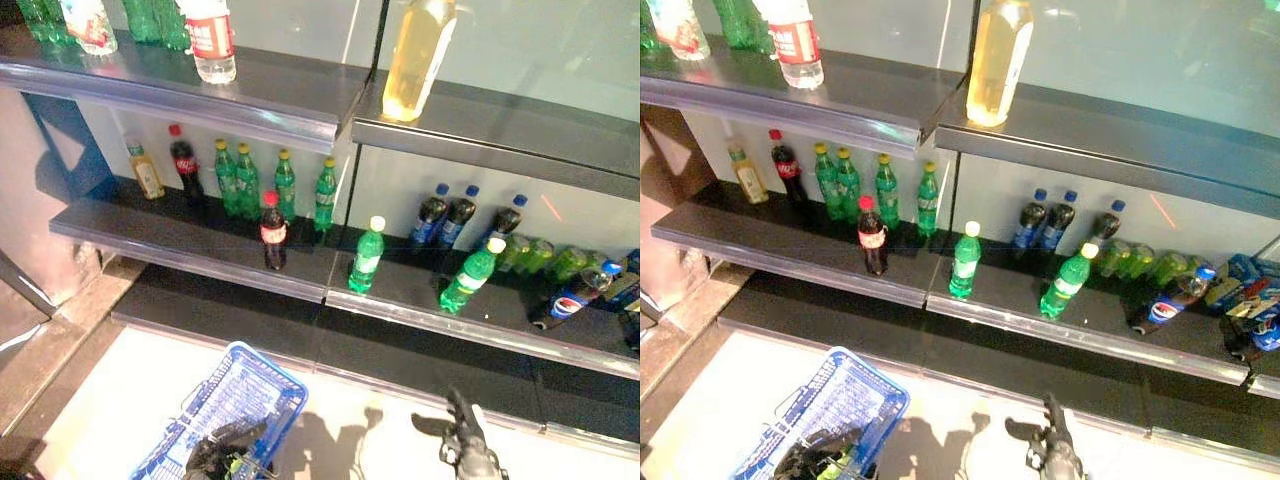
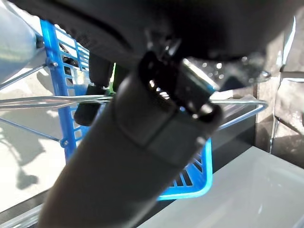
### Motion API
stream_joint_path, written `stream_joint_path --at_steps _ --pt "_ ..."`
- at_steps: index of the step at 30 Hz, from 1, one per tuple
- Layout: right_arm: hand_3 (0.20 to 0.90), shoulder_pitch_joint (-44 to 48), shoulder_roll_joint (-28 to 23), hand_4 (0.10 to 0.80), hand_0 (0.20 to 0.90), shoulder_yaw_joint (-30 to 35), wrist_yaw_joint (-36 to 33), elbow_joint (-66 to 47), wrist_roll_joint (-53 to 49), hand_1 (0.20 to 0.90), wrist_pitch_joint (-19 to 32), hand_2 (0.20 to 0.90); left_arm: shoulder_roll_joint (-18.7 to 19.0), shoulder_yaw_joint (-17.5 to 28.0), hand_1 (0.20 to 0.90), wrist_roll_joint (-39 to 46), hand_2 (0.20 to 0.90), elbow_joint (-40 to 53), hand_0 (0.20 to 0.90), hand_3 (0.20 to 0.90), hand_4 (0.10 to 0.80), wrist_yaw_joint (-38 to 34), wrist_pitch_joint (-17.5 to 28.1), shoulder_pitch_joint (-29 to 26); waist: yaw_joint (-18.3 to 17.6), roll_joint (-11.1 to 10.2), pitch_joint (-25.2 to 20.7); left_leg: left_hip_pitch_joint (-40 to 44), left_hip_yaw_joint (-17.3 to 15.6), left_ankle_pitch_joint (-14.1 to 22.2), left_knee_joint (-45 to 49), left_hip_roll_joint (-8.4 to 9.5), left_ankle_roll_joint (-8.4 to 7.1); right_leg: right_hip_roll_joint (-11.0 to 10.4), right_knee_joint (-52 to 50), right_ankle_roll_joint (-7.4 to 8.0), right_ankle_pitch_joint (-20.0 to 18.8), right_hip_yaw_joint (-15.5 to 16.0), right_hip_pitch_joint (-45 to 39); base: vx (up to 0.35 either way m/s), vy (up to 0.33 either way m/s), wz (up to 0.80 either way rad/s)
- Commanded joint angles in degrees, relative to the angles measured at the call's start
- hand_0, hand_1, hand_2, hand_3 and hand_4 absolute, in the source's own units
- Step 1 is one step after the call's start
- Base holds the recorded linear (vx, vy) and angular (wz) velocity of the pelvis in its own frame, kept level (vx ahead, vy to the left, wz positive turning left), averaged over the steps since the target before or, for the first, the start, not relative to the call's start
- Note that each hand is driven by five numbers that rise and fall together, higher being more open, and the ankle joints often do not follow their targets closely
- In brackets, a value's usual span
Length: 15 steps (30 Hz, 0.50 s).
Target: Pick up the drink and place into the basket.
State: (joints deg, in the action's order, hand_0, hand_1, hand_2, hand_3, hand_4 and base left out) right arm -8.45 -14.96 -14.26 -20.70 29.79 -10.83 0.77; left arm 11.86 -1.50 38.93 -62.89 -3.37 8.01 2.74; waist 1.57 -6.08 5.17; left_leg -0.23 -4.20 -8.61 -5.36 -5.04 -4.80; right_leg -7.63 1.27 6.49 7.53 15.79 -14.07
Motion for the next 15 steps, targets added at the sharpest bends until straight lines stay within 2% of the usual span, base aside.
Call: stream_joint_path --at_steps 1,7,10,15 --pt "0.900 1.87 -5.97 0.800 0.900 1.49 -2.09 -8.68 5.10 0.900 -1.42 0.900 1.02 -2.00 0.300 -5.18 0.300 0.56 0.300 0.200 0.100 -0.65 0.41 0.57 2.53 3.17 1.36 5.46 -1.68 7.57 0.36 -2.16 -0.58 -2.87 0.84 2.27 -9.49 1.40 5.82 0.016 0.000 0.08" --pt "0.900 0.71 -8.59 0.800 0.900 1.79 0.81 -18.12 5.49 0.900 -0.97 0.900 1.09 -1.43 0.300 -5.40 0.300 0.49 0.300 0.200 0.100 -0.35 0.30 1.19 2.22 3.12 0.85 5.53 -1.79 7.77 0.36 -2.15 -0.64 -2.85 0.99 2.35 -9.42 1.26 5.83 0.013 0.003 0.05" --pt "0.900 0.87 -10.95 0.800 0.900 2.56 1.93 -27.52 5.38 0.900 1.18 0.900 0.77 -1.16 0.300 -5.58 0.300 0.26 0.300 0.200 0.100 -0.04 0.68 1.79 1.93 3.22 0.54 5.58 -2.09 7.91 0.36 -2.24 -0.76 -2.95 0.91 2.37 -9.23 1.13 6.01 0.000 0.000 0.00" --pt "0.900 1.58 -12.33 0.800 0.900 4.84 -0.03 -36.86 4.52 0.900 4.93 0.900 -0.03 -1.02 0.300 -5.36 0.300 -0.13 0.300 0.200 0.100 0.05 1.31 2.40 1.48 3.72 0.28 5.63 -2.53 8.03 0.36 -2.40 -0.88 -3.17 0.62 2.43 -9.01 0.79 6.47 0.007 0.014 0.00"
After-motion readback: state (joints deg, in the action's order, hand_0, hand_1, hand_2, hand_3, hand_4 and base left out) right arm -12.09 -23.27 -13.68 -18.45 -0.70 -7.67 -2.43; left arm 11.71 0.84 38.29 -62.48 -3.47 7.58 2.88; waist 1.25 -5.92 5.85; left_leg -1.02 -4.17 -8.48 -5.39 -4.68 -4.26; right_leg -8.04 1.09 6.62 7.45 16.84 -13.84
